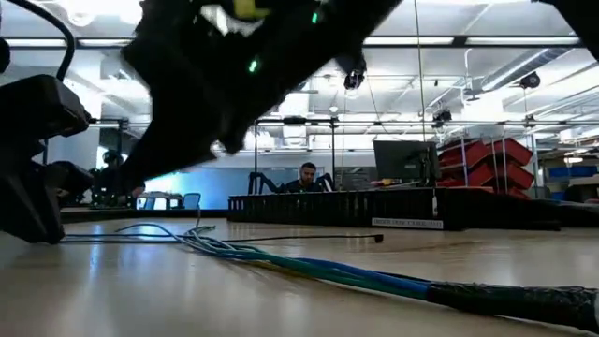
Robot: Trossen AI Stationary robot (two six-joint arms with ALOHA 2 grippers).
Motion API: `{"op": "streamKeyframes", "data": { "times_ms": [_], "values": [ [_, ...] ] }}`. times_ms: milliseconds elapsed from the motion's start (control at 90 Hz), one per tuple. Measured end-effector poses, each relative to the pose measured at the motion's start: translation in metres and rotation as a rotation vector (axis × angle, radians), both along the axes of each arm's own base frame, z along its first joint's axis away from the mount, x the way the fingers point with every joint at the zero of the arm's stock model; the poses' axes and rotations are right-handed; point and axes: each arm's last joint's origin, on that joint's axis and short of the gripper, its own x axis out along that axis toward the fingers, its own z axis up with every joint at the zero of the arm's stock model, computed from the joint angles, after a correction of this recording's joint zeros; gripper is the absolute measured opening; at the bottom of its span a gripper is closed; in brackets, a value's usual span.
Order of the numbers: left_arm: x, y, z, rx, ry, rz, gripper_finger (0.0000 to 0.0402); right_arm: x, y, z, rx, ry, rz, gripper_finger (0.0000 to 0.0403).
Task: Ziptie cables
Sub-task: Wrap the zip tie around the cable bundle
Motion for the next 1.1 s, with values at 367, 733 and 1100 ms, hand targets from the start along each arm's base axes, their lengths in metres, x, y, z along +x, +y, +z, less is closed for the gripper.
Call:
{"op": "streamKeyframes", "data": {
  "times_ms": [367,733,1100],
  "values": [
    [0.001,-0.001,0.033,0.122,0.159,0.017,0.0097,0.006,0.001,-0.017,0.028,-0.044,-0.015,0.0095],
    [0.003,-0.002,0.017,0.149,0.24,0.085,0.0102,0.009,-0.007,-0.019,0.036,-0.063,-0.039,0.0105],
    [0.013,-0.009,-0.001,0.169,0.229,0.08,0.0035,0.01,-0.012,-0.023,0.027,-0.059,-0.07,0.0071]
  ]
}}
